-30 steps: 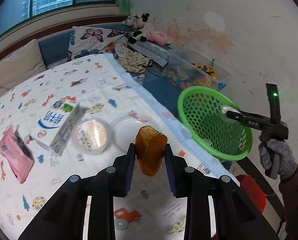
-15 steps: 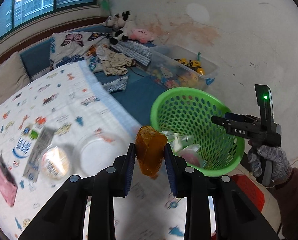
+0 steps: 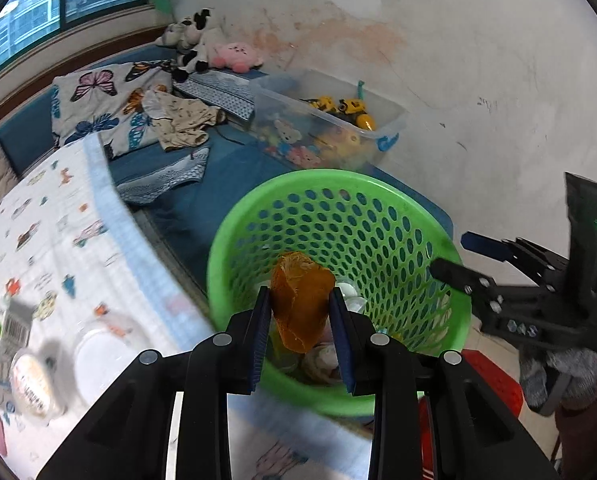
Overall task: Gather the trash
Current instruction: 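Lower the bread over the green basket and open the left tool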
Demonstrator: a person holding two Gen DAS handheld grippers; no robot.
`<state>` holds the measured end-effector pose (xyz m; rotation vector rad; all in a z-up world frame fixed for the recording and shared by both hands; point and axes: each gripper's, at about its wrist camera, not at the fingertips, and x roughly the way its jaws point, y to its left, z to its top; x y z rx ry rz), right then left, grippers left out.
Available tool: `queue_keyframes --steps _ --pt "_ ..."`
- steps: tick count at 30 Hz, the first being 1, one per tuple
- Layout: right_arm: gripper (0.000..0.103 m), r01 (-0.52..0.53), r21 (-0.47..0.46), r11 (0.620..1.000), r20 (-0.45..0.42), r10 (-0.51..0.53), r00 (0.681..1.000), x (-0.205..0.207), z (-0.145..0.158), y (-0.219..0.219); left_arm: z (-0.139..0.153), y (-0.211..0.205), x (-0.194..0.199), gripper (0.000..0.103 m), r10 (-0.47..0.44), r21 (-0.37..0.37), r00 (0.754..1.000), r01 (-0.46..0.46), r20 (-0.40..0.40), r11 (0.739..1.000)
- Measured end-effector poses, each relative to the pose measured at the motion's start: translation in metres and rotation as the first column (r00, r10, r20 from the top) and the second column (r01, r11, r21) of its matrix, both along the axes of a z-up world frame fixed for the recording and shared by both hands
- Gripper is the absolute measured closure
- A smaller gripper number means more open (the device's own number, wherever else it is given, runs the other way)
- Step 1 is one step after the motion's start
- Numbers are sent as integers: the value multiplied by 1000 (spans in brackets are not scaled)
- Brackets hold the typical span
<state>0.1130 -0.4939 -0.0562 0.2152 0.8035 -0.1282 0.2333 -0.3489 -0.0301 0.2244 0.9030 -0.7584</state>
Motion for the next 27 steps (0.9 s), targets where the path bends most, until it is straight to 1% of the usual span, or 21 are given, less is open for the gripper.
queue_keyframes --steps 4,10,12,13,14,15,18,20,23,27 --pt "28 -3 -3 1000 3 3 1000 -5 2 2 -3 -22 3 74 -29 22 1000 29 8 999" --pt "28 -15 -16 1000 -1 15 1000 -10 -1 5 -4 -42 12 73 -38 41 999 37 14 998" --pt "28 -17 -14 1000 1 17 1000 -11 -1 6 -3 -47 15 69 -35 42 999 34 22 999" --pt "28 -16 -13 1000 2 16 1000 -12 -1 6 -1 -48 17 65 -37 37 999 36 28 999" --pt "28 -16 -9 1000 3 16 1000 -12 -1 6 0 -49 18 51 -37 32 999 36 32 999" --pt "28 -16 -7 1000 3 16 1000 -12 -2 6 2 -49 20 44 -31 25 999 30 43 999" --pt "28 -17 -5 1000 4 17 1000 -12 -2 7 12 -49 23 40 -29 -8 997 30 71 1000" --pt "28 -17 -4 1000 3 17 1000 -13 -2 8 14 -43 23 33 -15 -23 997 16 73 1000" --pt "28 -19 -1 1000 3 19 1000 -14 -2 10 15 -32 21 31 4 -32 998 -2 65 999" --pt "28 -34 7 999 8 33 999 -15 0 18 13 -7 15 30 45 -46 998 -43 52 998"
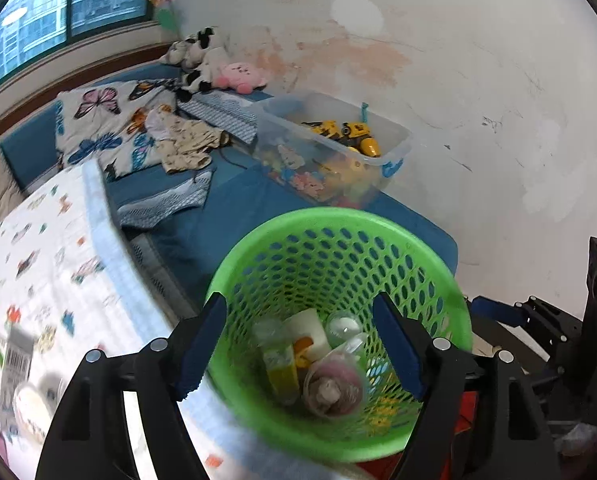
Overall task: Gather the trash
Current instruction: 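Lower the bread over the green basket and open the left tool, then move both tools back over the bed toward the clear lid and pink packet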
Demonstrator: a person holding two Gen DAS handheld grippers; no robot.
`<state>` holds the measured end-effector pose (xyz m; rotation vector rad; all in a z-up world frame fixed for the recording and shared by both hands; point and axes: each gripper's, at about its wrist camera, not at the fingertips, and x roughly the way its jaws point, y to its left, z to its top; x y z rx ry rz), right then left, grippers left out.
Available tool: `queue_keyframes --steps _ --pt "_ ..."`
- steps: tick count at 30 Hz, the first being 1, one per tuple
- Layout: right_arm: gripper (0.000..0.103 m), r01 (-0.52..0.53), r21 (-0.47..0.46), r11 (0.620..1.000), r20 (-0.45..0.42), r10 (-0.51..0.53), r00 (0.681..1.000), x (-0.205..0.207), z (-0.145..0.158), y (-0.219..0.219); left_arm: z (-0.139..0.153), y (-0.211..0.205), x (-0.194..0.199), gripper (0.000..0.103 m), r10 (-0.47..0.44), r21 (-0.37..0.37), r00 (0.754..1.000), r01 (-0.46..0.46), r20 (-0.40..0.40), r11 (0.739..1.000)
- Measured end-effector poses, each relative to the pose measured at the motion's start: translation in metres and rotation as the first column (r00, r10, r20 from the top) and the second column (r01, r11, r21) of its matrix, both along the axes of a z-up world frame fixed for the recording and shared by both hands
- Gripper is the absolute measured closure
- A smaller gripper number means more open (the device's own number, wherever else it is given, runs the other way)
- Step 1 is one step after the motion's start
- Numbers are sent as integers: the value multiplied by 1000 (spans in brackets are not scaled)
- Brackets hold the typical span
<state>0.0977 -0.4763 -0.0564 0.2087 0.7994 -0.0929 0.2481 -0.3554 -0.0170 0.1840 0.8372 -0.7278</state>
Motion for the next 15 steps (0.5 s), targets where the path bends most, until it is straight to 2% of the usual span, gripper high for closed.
queue_keyframes --steps 10,15 --pt "27 -85 4 996 18 85 996 6 9 45 -3 76 -21 29 117 -31 993 -118 -19 993" --pt "26 -145 0 989 15 145 989 17 8 76 -8 117 -33 29 185 -5 983 -185 1 983"
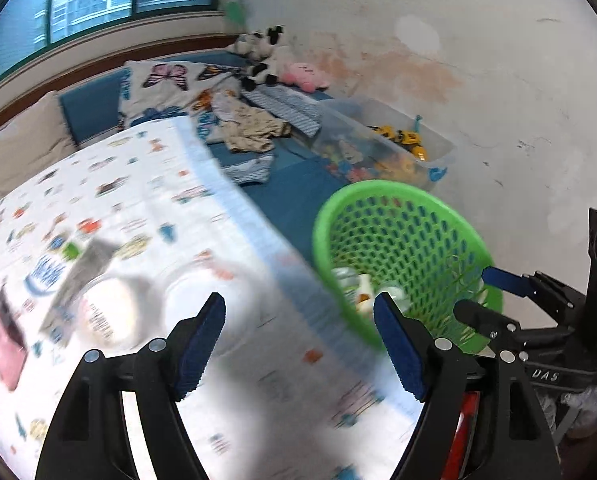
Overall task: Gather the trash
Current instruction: 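Move both tools back over the bed toward the clear lid and pink packet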
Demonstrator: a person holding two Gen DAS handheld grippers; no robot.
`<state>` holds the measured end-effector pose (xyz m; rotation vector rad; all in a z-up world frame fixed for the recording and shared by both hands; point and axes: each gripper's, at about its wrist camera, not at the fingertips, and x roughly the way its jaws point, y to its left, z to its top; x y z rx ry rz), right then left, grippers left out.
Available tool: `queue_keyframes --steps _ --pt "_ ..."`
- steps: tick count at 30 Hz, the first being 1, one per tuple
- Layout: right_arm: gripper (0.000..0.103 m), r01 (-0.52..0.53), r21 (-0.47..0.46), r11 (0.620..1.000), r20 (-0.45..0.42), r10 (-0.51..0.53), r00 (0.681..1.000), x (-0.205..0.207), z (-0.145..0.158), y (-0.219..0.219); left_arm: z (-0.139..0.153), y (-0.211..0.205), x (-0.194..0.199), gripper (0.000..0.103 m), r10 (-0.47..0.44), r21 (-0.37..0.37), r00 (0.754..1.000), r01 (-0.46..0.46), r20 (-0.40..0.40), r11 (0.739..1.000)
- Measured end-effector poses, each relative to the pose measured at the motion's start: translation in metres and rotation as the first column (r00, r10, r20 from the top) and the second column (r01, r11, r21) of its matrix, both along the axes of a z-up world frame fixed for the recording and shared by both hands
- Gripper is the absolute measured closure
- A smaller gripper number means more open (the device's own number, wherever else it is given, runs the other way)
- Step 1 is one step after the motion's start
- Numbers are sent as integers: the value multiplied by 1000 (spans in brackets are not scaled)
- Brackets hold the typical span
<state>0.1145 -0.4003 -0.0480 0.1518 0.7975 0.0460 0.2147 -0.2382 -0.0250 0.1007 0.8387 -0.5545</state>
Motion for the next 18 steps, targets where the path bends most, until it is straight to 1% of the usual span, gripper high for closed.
queue_keyframes --steps 2,8,18 --pt "26 -23 0 1000 -4 23 1000 6 -1 13 -1 17 -3 29 32 10 999 -32 12 999" --pt "25 -92 7 996 -12 92 996 22 -3 50 -1 70 -3 29 123 2 992 -123 9 992" --pt "25 -206 13 978 -40 207 978 54 -14 107 -5 152 -5 29 280 -15 960 -280 -12 960"
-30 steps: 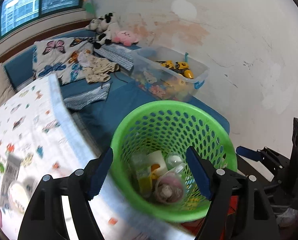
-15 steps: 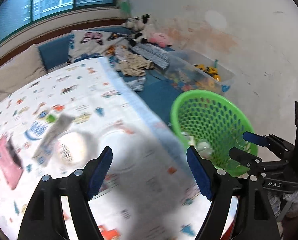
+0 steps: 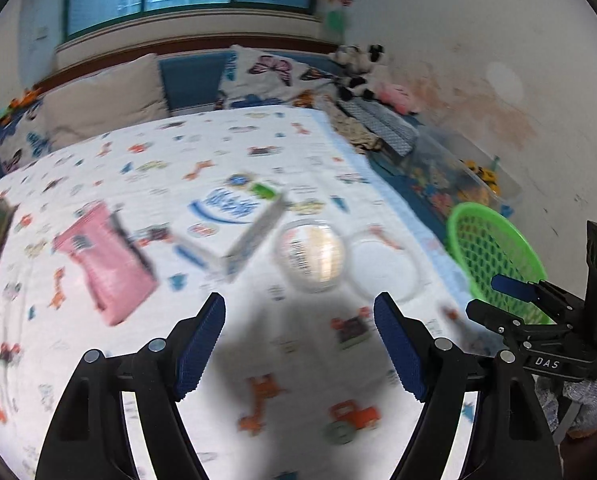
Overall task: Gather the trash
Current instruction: 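Move both tools back over the bed toward the clear lid and pink packet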
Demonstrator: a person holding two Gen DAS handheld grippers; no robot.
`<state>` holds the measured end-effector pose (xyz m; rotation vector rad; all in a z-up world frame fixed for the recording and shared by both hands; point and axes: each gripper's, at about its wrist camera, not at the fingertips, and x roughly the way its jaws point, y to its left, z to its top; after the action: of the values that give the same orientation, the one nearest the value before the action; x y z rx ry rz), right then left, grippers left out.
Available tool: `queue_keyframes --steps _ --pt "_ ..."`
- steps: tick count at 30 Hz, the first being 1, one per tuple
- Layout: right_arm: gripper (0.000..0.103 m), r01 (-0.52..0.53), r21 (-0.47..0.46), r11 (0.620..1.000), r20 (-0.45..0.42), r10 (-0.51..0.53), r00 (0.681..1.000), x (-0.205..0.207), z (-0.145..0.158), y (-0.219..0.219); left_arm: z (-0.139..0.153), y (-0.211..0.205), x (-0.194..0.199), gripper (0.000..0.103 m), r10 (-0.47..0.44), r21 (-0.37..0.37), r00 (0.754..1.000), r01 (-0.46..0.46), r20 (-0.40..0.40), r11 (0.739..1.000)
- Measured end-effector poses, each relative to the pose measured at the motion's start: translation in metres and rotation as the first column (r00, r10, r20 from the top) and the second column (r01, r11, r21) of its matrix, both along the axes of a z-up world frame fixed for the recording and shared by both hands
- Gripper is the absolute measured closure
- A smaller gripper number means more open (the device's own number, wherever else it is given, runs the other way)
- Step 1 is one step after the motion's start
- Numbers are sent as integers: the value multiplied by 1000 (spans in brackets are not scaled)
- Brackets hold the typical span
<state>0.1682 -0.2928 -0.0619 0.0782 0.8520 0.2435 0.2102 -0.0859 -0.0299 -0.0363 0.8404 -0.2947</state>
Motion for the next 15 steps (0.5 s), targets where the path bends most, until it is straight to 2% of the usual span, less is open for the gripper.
queue_keyframes --steps 6,15 --pt "11 -62 -34 998 -18 61 998 23 -11 33 -3 37 -6 29 69 -7 998 -69 -11 998" --pt "7 -117 -106 988 -59 111 992 55 -28 59 -3 80 -8 27 147 -22 989 -147 -14 989"
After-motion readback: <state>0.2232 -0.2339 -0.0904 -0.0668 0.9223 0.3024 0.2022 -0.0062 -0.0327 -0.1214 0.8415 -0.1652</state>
